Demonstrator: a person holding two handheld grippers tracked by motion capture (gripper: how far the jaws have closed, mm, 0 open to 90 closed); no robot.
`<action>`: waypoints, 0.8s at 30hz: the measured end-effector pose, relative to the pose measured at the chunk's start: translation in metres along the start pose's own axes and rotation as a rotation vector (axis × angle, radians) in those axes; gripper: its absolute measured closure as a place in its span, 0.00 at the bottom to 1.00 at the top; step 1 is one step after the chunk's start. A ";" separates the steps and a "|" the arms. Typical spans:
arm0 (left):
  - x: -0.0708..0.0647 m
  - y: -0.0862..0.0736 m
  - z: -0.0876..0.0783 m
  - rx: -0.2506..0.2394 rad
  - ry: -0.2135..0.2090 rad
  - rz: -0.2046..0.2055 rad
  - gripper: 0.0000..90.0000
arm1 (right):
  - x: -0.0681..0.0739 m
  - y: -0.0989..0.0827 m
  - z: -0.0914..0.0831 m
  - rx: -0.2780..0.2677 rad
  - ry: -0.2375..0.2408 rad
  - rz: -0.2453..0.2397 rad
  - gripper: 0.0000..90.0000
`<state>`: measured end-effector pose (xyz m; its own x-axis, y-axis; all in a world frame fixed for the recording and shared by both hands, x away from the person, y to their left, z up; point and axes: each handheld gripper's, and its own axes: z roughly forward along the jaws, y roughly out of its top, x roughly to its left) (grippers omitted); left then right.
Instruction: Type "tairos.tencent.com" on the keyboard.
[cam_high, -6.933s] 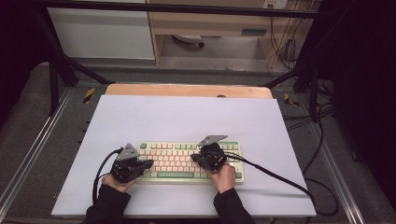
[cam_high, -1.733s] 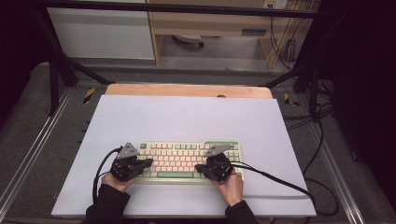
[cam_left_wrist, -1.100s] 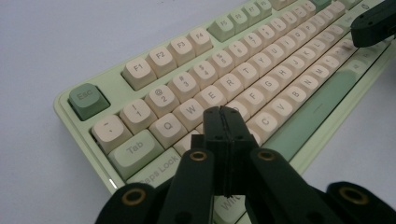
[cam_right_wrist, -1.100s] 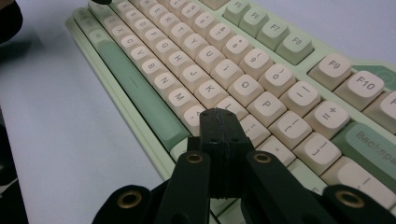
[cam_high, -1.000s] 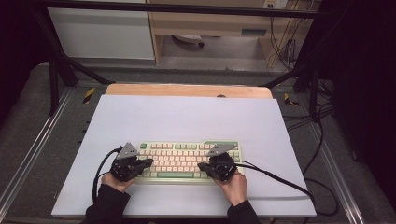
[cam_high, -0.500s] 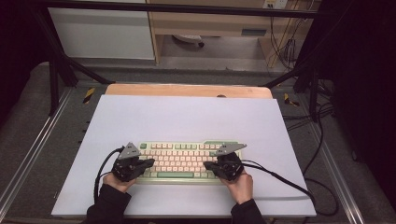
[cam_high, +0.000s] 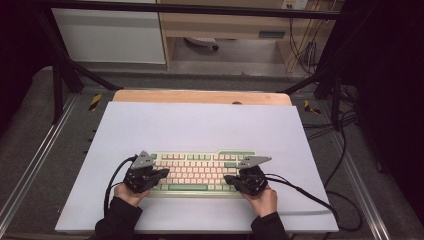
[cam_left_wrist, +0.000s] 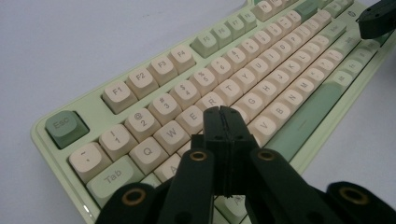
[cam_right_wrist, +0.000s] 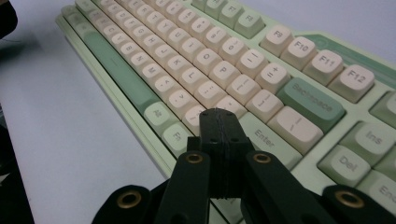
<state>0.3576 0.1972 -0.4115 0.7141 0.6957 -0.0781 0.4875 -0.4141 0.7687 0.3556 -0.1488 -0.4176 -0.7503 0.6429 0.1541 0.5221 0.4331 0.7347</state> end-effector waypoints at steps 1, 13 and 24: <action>-0.001 0.001 0.001 0.002 0.001 0.002 1.00 | -0.001 -0.002 -0.001 -0.002 -0.003 0.001 1.00; -0.006 0.012 0.009 0.009 -0.005 0.008 1.00 | -0.004 -0.006 -0.006 -0.011 -0.001 0.006 1.00; -0.014 0.024 0.025 0.013 -0.010 0.010 1.00 | -0.004 -0.006 -0.007 -0.015 0.000 0.003 1.00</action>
<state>0.3720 0.1626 -0.4082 0.7237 0.6859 -0.0768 0.4868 -0.4283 0.7613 0.3527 -0.1588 -0.4177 -0.7489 0.6440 0.1564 0.5179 0.4215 0.7444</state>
